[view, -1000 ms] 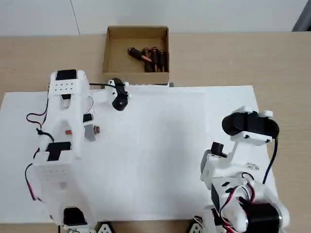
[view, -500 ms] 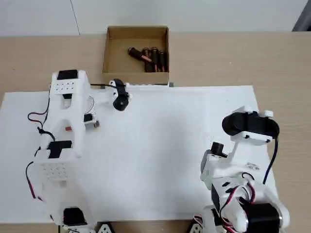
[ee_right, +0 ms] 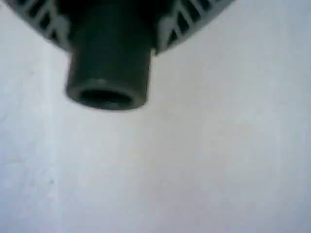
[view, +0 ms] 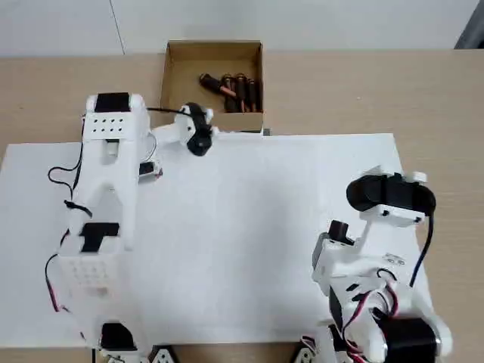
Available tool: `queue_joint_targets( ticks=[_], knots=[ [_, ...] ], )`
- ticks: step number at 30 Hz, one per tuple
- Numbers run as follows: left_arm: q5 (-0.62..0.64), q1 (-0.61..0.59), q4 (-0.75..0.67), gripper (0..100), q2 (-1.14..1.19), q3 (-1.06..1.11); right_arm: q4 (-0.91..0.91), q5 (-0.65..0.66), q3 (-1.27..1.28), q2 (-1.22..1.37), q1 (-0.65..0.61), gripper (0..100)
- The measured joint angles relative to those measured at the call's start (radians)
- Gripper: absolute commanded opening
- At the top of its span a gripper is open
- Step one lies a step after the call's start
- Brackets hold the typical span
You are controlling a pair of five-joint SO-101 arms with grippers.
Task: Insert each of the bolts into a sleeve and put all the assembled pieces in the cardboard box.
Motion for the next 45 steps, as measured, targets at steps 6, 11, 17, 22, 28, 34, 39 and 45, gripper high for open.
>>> queue_joint_targets(
  ticks=[6,11,17,22,28,34,39,45],
  knots=[
    [0.245,0.118,0.002,0,-0.347,0.104,0.021,0.048,-0.066,0.0,0.0,0.2],
    [0.285,0.209,0.006,0,-0.634,0.258,0.021,0.091,-0.081,0.0,0.0,0.2],
    [0.407,0.258,-0.048,0,-0.936,0.437,0.021,0.163,-0.083,0.0,0.0,0.2],
    [0.571,0.259,-0.249,0,-1.181,0.641,-0.026,0.192,-0.077,0.0,0.0,0.2],
    [0.767,0.259,-0.431,0,-1.496,0.979,-0.118,0.227,0.043,-0.002,-0.002,0.2],
    [0.964,0.259,-0.585,0,-1.844,1.303,-0.269,0.227,0.184,0.008,-0.101,0.2],
    [1.105,0.259,-0.707,0,-2.062,1.505,-0.433,0.227,0.318,0.014,-0.167,0.2],
    [1.227,0.259,-0.809,0,-2.209,1.657,-0.588,0.227,0.476,0.005,-0.259,0.2]
  ],
)
